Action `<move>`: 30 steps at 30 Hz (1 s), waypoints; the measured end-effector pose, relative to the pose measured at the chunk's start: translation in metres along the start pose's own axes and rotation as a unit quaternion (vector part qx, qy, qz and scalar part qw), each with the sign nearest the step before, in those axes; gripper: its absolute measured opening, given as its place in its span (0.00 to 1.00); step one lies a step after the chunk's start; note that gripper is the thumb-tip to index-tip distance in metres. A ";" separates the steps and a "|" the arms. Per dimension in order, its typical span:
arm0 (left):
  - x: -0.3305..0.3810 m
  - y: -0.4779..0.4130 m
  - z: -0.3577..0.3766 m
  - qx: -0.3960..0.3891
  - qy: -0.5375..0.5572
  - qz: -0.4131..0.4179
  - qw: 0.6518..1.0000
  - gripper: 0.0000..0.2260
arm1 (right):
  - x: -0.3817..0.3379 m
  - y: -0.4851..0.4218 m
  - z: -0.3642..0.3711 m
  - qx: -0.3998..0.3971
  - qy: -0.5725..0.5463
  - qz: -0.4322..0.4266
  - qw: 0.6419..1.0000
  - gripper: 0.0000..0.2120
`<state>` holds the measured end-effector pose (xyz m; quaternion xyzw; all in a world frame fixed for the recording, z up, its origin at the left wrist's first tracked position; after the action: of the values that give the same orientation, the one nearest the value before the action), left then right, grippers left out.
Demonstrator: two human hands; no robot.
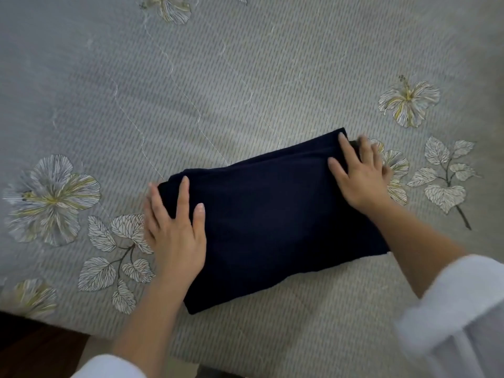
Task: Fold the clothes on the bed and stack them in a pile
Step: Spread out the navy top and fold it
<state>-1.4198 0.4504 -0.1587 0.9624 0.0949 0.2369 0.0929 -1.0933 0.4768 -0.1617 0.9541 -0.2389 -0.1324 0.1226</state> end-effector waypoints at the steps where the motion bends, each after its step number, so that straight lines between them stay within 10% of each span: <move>1: 0.001 0.002 -0.002 0.011 0.036 -0.018 0.999 0.27 | 0.007 0.003 -0.006 0.008 -0.027 0.005 1.000 0.30; 7: -0.010 0.018 -0.023 0.011 0.275 -0.183 0.944 0.26 | 0.013 0.045 -0.016 0.013 -0.269 0.191 0.944 0.33; 12: -0.005 0.025 -0.045 -0.170 0.313 -0.263 0.897 0.08 | -0.010 0.064 -0.030 -0.031 -0.341 0.218 0.914 0.06; 19: 0.056 0.036 -0.093 -0.195 0.297 -0.139 0.924 0.17 | 0.016 0.142 -0.093 0.031 -0.348 0.156 0.924 0.06; 30: 0.222 0.204 -0.096 -0.297 0.279 0.064 0.911 0.18 | 0.188 0.359 -0.187 0.163 -0.500 0.261 0.809 0.08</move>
<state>-1.2440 0.3165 0.0673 0.7891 -0.0198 0.5188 0.3283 -1.0274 0.1093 0.0834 0.6636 -0.5255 -0.5133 -0.1416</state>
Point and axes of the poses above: each hand's wrist, its own y-axis away from the middle knuckle, its own z-axis out of the palm, x = y × z, the point moved 1 cm from there along -y, towards the middle knuckle, and after that the axes turned 6 degrees about x, right-handed, at the moved point
